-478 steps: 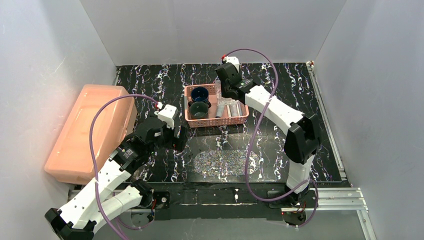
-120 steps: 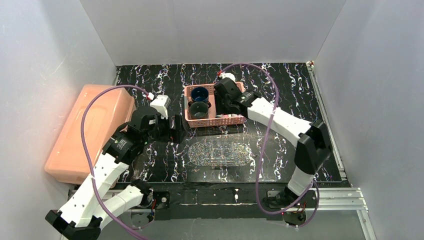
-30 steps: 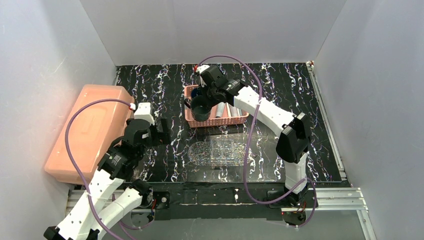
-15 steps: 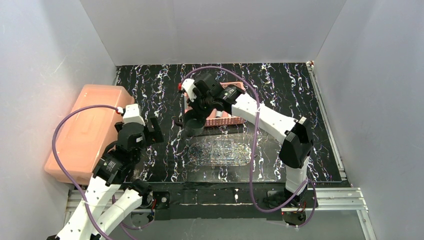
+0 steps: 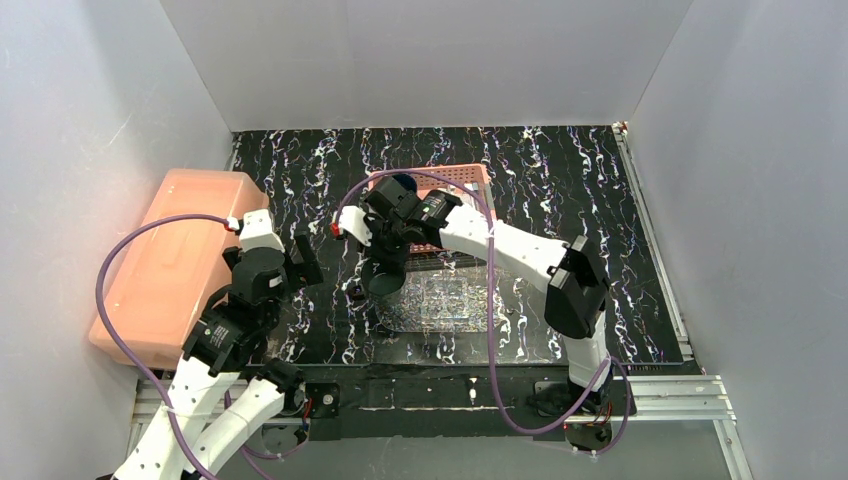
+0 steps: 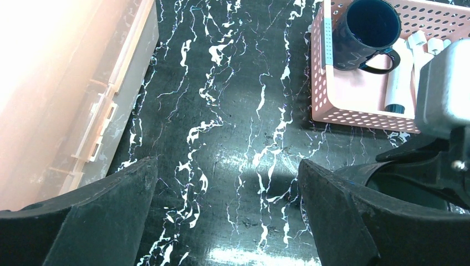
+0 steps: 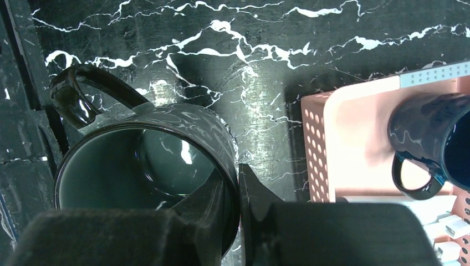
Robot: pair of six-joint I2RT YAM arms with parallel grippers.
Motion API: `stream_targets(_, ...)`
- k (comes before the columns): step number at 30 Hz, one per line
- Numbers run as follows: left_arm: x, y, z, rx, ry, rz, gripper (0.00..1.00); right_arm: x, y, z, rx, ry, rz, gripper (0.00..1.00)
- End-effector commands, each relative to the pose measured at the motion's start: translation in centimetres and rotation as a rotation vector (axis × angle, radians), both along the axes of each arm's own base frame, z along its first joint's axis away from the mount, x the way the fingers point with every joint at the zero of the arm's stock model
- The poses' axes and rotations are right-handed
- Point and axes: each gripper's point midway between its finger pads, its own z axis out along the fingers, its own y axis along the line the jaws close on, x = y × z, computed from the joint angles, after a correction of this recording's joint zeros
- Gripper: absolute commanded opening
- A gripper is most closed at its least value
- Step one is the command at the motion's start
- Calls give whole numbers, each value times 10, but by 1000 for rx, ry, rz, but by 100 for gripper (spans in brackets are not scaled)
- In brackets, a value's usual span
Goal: Prepare toiletry sets of a toothbrush and toothpaste on the tray
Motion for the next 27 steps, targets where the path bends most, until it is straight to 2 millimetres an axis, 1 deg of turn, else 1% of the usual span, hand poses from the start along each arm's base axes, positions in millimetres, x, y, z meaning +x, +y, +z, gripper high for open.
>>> stream_targets(1, -1, 6, -5, 14, 13, 29, 98, -13, 7, 0, 22, -7, 87, 1)
stream_targets(5, 0, 5, -6, 15, 21, 26, 98, -17, 0, -17, -20, 0, 95, 1)
stream_targets(12, 0, 5, -6, 13, 21, 25, 98, -24, -1, -33, -31, 21, 111, 1)
stream_targets(16, 1, 4, -7, 14, 27, 22, 98, -24, 2, -40, -7, 20, 107, 1)
stream_targets(27, 1, 3, -8, 11, 31, 19, 98, -20, 10, -46, 31, 14, 86, 1)
